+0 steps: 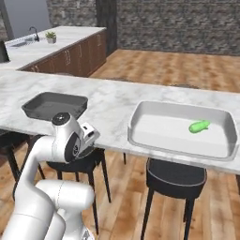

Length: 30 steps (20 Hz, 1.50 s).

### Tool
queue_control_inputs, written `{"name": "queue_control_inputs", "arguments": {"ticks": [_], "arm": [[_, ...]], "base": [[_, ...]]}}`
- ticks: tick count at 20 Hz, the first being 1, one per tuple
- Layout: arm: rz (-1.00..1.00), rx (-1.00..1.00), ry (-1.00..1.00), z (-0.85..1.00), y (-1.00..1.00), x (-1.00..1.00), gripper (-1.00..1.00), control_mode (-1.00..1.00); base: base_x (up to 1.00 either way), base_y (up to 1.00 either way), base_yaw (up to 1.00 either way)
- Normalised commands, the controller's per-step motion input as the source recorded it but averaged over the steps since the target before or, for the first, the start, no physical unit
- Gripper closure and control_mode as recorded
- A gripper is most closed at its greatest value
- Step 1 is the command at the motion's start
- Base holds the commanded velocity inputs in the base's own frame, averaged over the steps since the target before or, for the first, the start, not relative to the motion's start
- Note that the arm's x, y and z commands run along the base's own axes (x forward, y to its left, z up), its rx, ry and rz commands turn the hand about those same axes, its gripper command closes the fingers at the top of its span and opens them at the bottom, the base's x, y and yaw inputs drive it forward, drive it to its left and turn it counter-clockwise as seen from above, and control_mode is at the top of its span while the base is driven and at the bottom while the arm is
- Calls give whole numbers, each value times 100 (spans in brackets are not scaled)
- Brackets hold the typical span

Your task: Place the cold items (corn and squash) from the fridge in one tupperware on the dining counter. Place the warm items (kebab skewer and hot dog) in the stove area in another tupperware.

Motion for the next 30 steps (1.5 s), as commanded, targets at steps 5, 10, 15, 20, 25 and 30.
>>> {"name": "queue_control_inputs", "arguments": {"ticks": [5, 10, 15, 20, 25, 30], "arm": [[0, 0, 0, 0, 0, 0, -100, 100], [0, 0, 0, 0, 0, 0, -100, 100], [0, 0, 0, 0, 0, 0, -100, 100], [0, 0, 0, 0, 0, 0, -100, 100], [0, 0, 0, 0, 0, 0, -100, 100], [0, 0, 0, 0, 0, 0, -100, 100]], "base": [[-19, 100, 0], [-10, 100, 0], [0, 100, 5], [0, 100, 17], [0, 100, 22], [0, 100, 31]]}}
